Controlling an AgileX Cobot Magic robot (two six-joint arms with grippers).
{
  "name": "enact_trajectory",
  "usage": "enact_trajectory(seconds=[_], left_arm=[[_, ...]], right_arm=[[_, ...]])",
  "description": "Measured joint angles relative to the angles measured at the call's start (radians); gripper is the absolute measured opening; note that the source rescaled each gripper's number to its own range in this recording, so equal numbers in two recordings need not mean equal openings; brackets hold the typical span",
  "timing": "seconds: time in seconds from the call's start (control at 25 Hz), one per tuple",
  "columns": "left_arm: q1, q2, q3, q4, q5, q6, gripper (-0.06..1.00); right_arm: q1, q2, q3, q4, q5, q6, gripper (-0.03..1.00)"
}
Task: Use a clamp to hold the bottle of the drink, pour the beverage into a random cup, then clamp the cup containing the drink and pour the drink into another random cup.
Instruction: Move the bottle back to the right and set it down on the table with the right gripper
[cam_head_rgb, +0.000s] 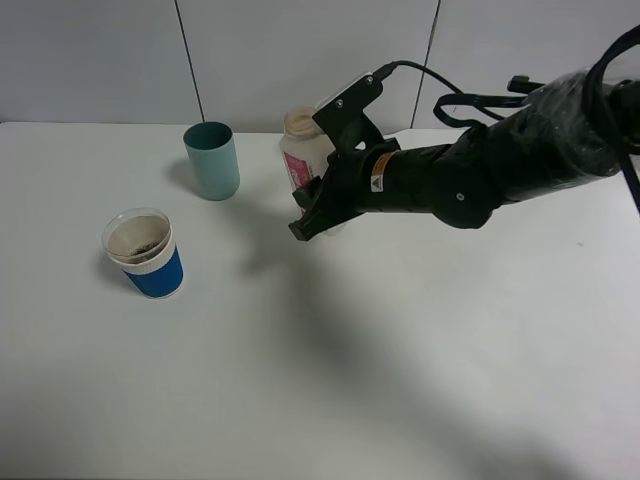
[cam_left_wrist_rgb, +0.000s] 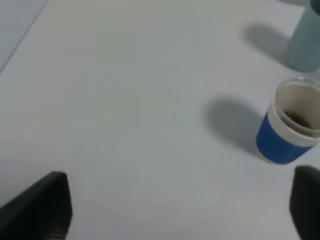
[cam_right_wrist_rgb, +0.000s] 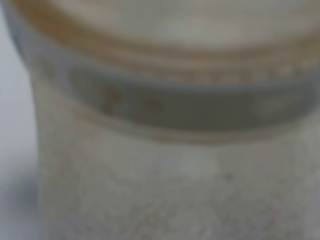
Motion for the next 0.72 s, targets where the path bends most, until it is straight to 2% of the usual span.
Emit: enact_trajectory(seconds=[0.2,0.44,0.72], left_arm=[[0.0,0.0,0.0,0.0,0.0,0.0,0.62],[0.0,0.0,0.0,0.0,0.0,0.0,0.62],[0.0,0.0,0.0,0.0,0.0,0.0,0.62]], right_arm=[[-0.01,0.033,0.0,0.027,-0.04,-0.02,0.01],[-0.011,0.06,0.0,0.062,-0.165,-0.094,0.01],[-0.011,0.149,0.001,0.109,-0.299,-0.112,0.01]])
